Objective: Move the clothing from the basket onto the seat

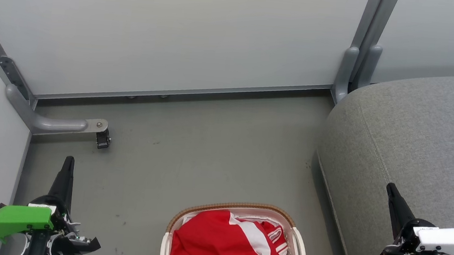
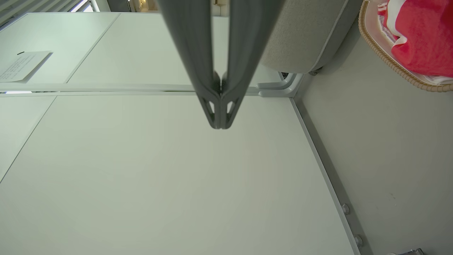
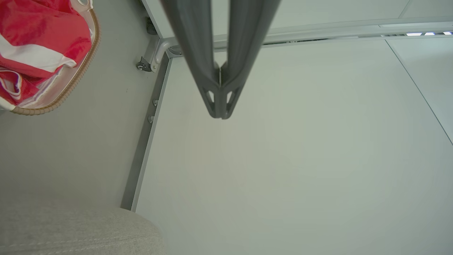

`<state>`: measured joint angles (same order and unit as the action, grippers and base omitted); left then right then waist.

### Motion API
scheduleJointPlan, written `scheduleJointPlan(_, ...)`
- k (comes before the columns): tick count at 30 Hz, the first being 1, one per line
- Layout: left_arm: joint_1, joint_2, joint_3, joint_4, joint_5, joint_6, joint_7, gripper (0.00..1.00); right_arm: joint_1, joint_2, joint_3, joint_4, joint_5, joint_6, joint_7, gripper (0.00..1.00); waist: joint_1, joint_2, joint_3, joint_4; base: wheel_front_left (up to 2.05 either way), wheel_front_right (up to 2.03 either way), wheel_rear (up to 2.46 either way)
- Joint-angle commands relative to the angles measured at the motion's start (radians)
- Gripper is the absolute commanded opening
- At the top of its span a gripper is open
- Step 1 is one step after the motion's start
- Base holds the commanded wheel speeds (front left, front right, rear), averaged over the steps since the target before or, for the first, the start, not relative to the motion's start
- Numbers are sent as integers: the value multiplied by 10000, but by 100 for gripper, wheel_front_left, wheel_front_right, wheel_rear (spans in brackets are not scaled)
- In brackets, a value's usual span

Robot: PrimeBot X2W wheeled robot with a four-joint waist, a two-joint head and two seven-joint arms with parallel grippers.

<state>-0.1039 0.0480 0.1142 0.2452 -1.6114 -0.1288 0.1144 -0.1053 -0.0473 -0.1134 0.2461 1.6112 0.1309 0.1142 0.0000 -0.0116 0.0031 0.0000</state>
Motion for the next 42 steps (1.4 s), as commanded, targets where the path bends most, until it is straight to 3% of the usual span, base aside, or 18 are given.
scheduleJointPlan(1,-110,43,10,-11,-33,-41,22,0,-58,-59,-20,-40,37,-3,27,0,0,116,0,0,0,0,0)
scheduleJointPlan(19,-110,43,10,-11,-33,-41,21,0,-58,-60,-20,-40,37,-3,27,0,0,116,0,0,0,0,0)
scheduleJointPlan(20,1,0,-2,-1,2,0,-2,100,1,0,2,0,-3,0,-3,100,0,0,0,0,0,0,0)
scheduleJointPlan(42,469,-36,-613,-163,709,3,-878,100,290,70,301,144,-945,-3,-871,100,0,16,54,0,0,0,0)
